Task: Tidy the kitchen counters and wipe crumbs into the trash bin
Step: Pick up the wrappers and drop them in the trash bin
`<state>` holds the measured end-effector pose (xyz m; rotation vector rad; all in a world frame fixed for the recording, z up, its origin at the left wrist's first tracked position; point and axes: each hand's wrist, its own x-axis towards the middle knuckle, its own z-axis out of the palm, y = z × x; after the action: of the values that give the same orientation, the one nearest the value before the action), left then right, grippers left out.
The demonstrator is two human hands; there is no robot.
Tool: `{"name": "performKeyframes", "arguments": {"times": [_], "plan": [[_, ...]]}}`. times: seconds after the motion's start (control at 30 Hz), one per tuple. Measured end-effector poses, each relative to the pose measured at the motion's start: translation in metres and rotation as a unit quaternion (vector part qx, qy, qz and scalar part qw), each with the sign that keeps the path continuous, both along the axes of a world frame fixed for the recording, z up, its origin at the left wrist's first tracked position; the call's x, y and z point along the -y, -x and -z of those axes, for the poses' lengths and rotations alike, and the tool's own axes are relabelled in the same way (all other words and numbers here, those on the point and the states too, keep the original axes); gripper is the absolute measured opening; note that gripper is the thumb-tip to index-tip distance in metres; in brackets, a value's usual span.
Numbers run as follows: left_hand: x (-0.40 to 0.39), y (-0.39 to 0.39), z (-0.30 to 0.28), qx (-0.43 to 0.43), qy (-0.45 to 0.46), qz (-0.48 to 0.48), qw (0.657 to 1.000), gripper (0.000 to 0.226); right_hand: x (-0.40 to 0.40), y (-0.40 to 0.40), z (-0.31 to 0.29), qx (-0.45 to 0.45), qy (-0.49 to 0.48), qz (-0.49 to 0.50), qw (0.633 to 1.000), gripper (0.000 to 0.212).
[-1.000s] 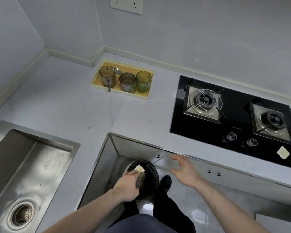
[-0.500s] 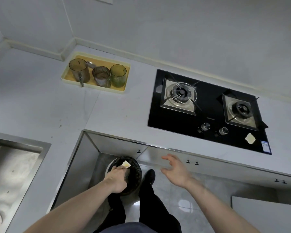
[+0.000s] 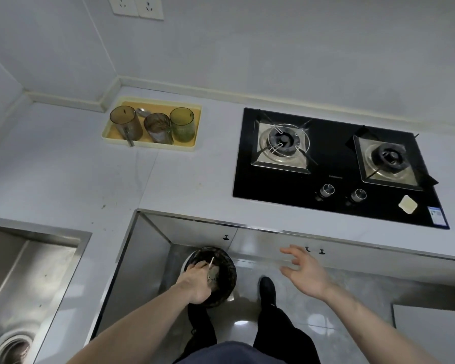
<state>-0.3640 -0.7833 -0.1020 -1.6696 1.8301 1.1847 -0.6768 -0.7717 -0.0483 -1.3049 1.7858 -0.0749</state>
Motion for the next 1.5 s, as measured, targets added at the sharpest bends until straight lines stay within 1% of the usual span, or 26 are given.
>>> {"name": "performKeyframes", "arguments": {"times": [0.1, 0.17, 0.23, 0.33, 0.43, 0.53, 0.63, 0.7, 0.8, 0.93, 1.0, 1.07, 1.23, 1.37, 1.5], "plan": [[0.000, 0.008, -0.013, -0.009, 0.026, -0.025, 0.999, 0.070, 0.003, 0.024, 0.008, 0.017, 0.000, 0.014, 1.000, 0.050], [0.003, 0.016, -0.025, -0.023, 0.060, -0.031, 0.997, 0.067, 0.009, 0.044, 0.008, 0.030, -0.001, 0.024, 0.999, 0.048], [0.011, 0.034, -0.042, -0.050, 0.101, -0.046, 0.993, 0.064, 0.015, 0.076, 0.005, 0.041, 0.008, 0.047, 0.998, 0.045], [0.035, 0.087, -0.070, -0.086, 0.163, -0.033, 0.982, 0.063, 0.028, 0.146, -0.003, 0.043, 0.042, 0.104, 0.993, 0.040], [0.057, 0.144, -0.096, -0.106, 0.201, -0.025, 0.974, 0.063, 0.044, 0.225, -0.011, 0.002, 0.078, 0.146, 0.986, 0.041], [0.071, 0.189, -0.114, -0.104, 0.222, -0.033, 0.969, 0.062, 0.064, 0.298, -0.014, -0.058, 0.088, 0.168, 0.980, 0.049], [0.076, 0.221, -0.124, -0.096, 0.231, -0.041, 0.967, 0.061, 0.085, 0.351, -0.011, -0.127, 0.057, 0.146, 0.979, 0.060], [0.077, 0.237, -0.125, -0.092, 0.236, -0.047, 0.966, 0.061, 0.095, 0.373, -0.009, -0.149, 0.049, 0.113, 0.981, 0.059], [0.074, 0.249, -0.124, -0.091, 0.242, -0.060, 0.964, 0.061, 0.108, 0.392, -0.004, -0.147, 0.038, 0.057, 0.987, 0.049], [0.066, 0.253, -0.121, -0.076, 0.248, -0.074, 0.963, 0.061, 0.119, 0.403, 0.004, -0.159, 0.013, 0.017, 0.987, 0.054], [0.061, 0.253, -0.119, -0.067, 0.244, -0.082, 0.964, 0.062, 0.120, 0.404, 0.005, -0.179, 0.012, 0.004, 0.984, 0.053], [0.053, 0.251, -0.118, -0.062, 0.240, -0.090, 0.965, 0.063, 0.119, 0.404, 0.008, -0.180, 0.014, -0.006, 0.983, 0.053], [0.033, 0.242, -0.120, -0.064, 0.237, -0.117, 0.962, 0.062, 0.098, 0.401, 0.022, -0.147, 0.012, -0.029, 0.989, 0.061], [0.009, 0.227, -0.121, -0.044, 0.211, -0.121, 0.969, 0.065, 0.100, 0.395, 0.025, -0.177, 0.002, -0.032, 0.984, 0.066], [-0.015, 0.204, -0.126, -0.021, 0.203, -0.131, 0.970, 0.064, 0.108, 0.381, 0.026, -0.175, -0.010, -0.040, 0.984, 0.070]]}}
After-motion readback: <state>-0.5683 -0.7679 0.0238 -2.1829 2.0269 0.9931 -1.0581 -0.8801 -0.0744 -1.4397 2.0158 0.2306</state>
